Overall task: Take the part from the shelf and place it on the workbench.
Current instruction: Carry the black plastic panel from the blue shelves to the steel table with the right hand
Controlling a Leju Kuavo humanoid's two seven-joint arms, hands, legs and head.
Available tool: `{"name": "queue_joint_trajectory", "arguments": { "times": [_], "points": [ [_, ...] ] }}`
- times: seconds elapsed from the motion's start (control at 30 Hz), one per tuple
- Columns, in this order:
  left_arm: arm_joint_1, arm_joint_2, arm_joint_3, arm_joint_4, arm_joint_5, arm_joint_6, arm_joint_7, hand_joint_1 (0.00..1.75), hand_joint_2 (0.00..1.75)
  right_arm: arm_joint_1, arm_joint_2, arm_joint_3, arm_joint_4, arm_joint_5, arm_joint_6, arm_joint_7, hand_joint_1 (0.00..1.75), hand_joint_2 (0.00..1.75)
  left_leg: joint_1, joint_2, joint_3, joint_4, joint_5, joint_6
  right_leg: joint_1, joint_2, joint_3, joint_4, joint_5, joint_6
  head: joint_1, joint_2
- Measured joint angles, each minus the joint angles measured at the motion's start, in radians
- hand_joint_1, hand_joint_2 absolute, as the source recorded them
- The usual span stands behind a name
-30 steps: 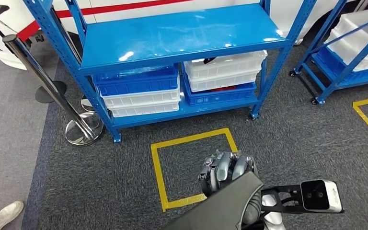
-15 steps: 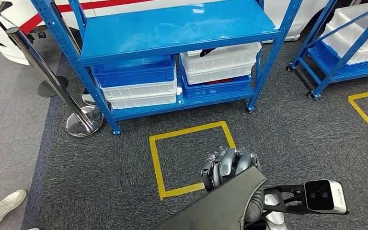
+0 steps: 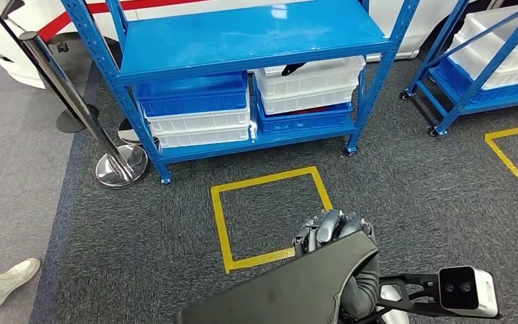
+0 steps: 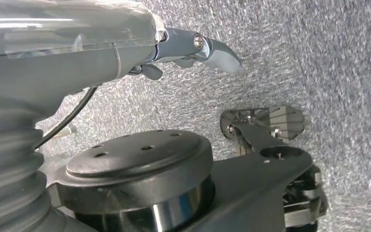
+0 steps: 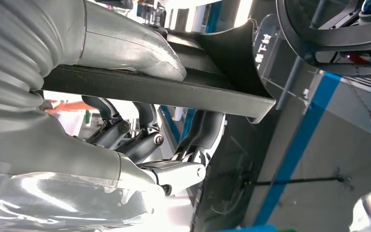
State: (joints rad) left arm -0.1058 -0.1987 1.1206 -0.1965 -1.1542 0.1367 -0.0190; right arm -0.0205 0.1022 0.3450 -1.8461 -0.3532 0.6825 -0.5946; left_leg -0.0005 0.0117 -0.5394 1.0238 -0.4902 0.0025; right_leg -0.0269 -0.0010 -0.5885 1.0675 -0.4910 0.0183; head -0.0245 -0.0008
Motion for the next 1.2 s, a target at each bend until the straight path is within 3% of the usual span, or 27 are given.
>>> {"name": "queue_joint_trajectory", "arguments": {
  "times": [0.13, 0.2, 0.27, 0.3, 0.33, 0.4, 0.47, 0.53, 0.63, 0.7, 0.77, 0.8, 0.83, 0.87, 0.9, 0.97, 1.0, 1.07, 1.2],
  "points": [
    [0.001, 0.000, -0.007, 0.000, -0.008, -0.002, 0.009, 0.00, 1.75, 0.028, 0.000, -0.010, -0.022, 0.011, -0.017, 0.010, 1.75, 1.75, 0.003, -0.001, -0.014, 0.022, -0.013, -0.021, 0.004, 0.001, -0.009, -0.002, 0.010, -0.029, -0.001, 0.000],
    [0.001, -0.001, -0.008, 0.000, -0.007, 0.001, 0.010, 0.00, 1.75, 0.040, 0.001, -0.015, -0.033, 0.014, -0.018, 0.015, 1.75, 1.75, 0.006, -0.002, -0.048, 0.101, -0.069, -0.029, 0.004, -0.001, -0.015, -0.005, 0.016, -0.040, -0.002, 0.000],
    [0.000, -0.001, -0.008, 0.000, -0.004, 0.004, 0.007, 0.00, 1.75, 0.050, 0.001, -0.021, -0.038, 0.014, -0.015, 0.016, 1.75, 1.75, 0.007, -0.003, -0.097, 0.226, -0.132, -0.032, 0.006, -0.002, -0.023, -0.004, 0.021, -0.046, -0.002, 0.000],
    [0.000, -0.001, -0.008, 0.000, 0.000, 0.008, 0.004, 0.00, 1.75, 0.054, 0.001, -0.025, -0.038, 0.014, -0.011, 0.016, 1.75, 1.75, 0.007, -0.003, -0.110, 0.266, -0.145, -0.032, 0.007, -0.001, -0.026, -0.004, 0.024, -0.047, -0.002, 0.000],
    [-0.001, -0.001, -0.008, 0.000, 0.005, 0.014, -0.001, 0.00, 1.75, 0.056, 0.001, -0.028, -0.037, 0.013, -0.005, 0.015, 1.75, 1.75, 0.007, -0.003, -0.107, 0.273, -0.139, -0.031, 0.008, 0.000, -0.029, -0.004, 0.026, -0.047, -0.002, 0.000],
    [0.000, 0.001, -0.008, 0.000, 0.017, 0.029, -0.012, 0.00, 1.75, 0.053, 0.001, -0.036, -0.033, 0.011, 0.012, 0.011, 1.75, 1.75, 0.007, -0.012, -0.049, 0.178, -0.081, -0.023, 0.009, 0.011, -0.031, -0.004, 0.032, -0.043, -0.002, 0.000],
    [0.003, 0.009, -0.006, 0.000, 0.029, 0.036, -0.025, 0.00, 1.75, 0.044, 0.004, -0.044, -0.025, 0.012, 0.024, 0.009, 1.75, 1.75, 0.006, -0.044, 0.016, 0.049, -0.037, -0.013, 0.008, 0.023, -0.035, -0.004, 0.039, -0.034, -0.002, 0.000],
    [0.004, 0.017, -0.002, 0.000, 0.039, 0.034, -0.037, 0.00, 1.75, 0.034, 0.011, -0.048, -0.019, 0.016, 0.026, 0.010, 1.75, 1.75, 0.002, -0.063, 0.035, -0.002, -0.032, -0.006, 0.006, 0.034, -0.043, -0.006, 0.050, -0.021, -0.001, 0.000],
    [0.004, 0.025, 0.001, 0.000, 0.045, 0.031, -0.052, 0.00, 1.75, 0.027, 0.020, -0.050, -0.015, 0.021, 0.022, 0.010, 1.75, 1.75, 0.003, -0.043, 0.036, -0.021, -0.014, 0.009, 0.003, 0.038, -0.051, -0.007, 0.057, -0.003, -0.001, 0.000],
    [0.003, 0.028, 0.002, 0.000, 0.047, 0.031, -0.057, 0.00, 1.75, 0.022, 0.023, -0.052, -0.014, 0.022, 0.021, 0.011, 1.75, 1.75, 0.006, -0.024, 0.035, -0.034, 0.001, 0.021, 0.005, 0.020, -0.078, 0.053, 0.011, 0.001, 0.001, 0.000],
    [0.004, 0.030, 0.004, 0.000, 0.048, 0.031, -0.058, 0.00, 1.75, 0.019, 0.024, -0.053, -0.012, 0.022, 0.021, 0.011, 1.75, 1.75, 0.001, -0.003, 0.027, -0.034, 0.007, 0.027, 0.005, 0.011, -0.129, 0.174, -0.058, 0.005, 0.002, 0.000],
    [0.005, 0.031, 0.005, 0.000, 0.050, 0.031, -0.058, 0.00, 1.75, 0.019, 0.024, -0.054, -0.010, 0.022, 0.021, 0.011, 1.75, 1.75, -0.002, 0.008, 0.023, -0.033, 0.008, 0.029, 0.005, 0.010, -0.147, 0.224, -0.077, 0.007, 0.002, 0.000],
    [0.006, 0.032, 0.007, 0.000, 0.052, 0.031, -0.059, 0.00, 1.75, 0.019, 0.024, -0.054, -0.008, 0.022, 0.021, 0.011, 1.75, 1.75, -0.003, 0.018, 0.020, -0.032, 0.009, 0.029, 0.005, 0.009, -0.150, 0.243, -0.078, 0.008, 0.002, 0.000],
    [0.006, 0.032, 0.008, 0.000, 0.054, 0.032, -0.061, 0.00, 1.75, 0.019, 0.024, -0.055, -0.007, 0.021, 0.021, 0.012, 1.75, 1.75, -0.004, 0.028, 0.018, -0.030, 0.009, 0.029, 0.005, 0.005, -0.134, 0.224, -0.061, 0.007, 0.002, 0.000],
    [0.005, 0.032, 0.009, 0.000, 0.057, 0.032, -0.065, 0.00, 1.75, 0.019, 0.024, -0.055, -0.007, 0.019, 0.021, 0.014, 1.75, 1.75, -0.005, 0.038, 0.018, -0.028, 0.009, 0.028, 0.005, -0.003, -0.099, 0.170, -0.032, 0.005, 0.002, 0.000],
    [0.003, 0.031, 0.011, 0.000, 0.060, 0.033, -0.071, 0.00, 1.75, 0.017, 0.025, -0.055, -0.007, 0.014, 0.021, 0.016, 1.75, 1.75, -0.008, 0.054, 0.017, -0.021, 0.004, 0.022, 0.013, -0.038, -0.025, 0.038, 0.011, -0.005, 0.002, 0.000],
    [0.002, 0.031, 0.012, 0.000, 0.058, 0.033, -0.073, 0.00, 1.75, 0.016, 0.025, -0.055, -0.007, 0.010, 0.022, 0.017, 1.75, 1.75, -0.010, 0.061, 0.015, -0.019, 0.003, 0.017, 0.018, -0.053, -0.004, -0.004, 0.019, -0.012, 0.002, 0.000],
    [0.001, 0.031, 0.013, 0.000, 0.053, 0.035, -0.072, 0.00, 1.75, 0.014, 0.026, -0.056, -0.007, 0.002, 0.022, 0.016, 1.75, 1.75, -0.014, 0.072, 0.013, -0.016, 0.000, 0.009, 0.025, -0.060, 0.001, -0.026, 0.019, -0.023, 0.001, 0.000],
    [0.001, 0.031, 0.013, 0.000, 0.050, 0.036, -0.071, 0.00, 1.75, 0.015, 0.026, -0.056, -0.006, -0.002, 0.022, 0.015, 1.75, 1.75, -0.014, 0.077, 0.013, -0.016, 0.000, 0.006, 0.025, -0.054, -0.001, -0.026, 0.020, -0.026, 0.000, 0.000]
  ]
}}
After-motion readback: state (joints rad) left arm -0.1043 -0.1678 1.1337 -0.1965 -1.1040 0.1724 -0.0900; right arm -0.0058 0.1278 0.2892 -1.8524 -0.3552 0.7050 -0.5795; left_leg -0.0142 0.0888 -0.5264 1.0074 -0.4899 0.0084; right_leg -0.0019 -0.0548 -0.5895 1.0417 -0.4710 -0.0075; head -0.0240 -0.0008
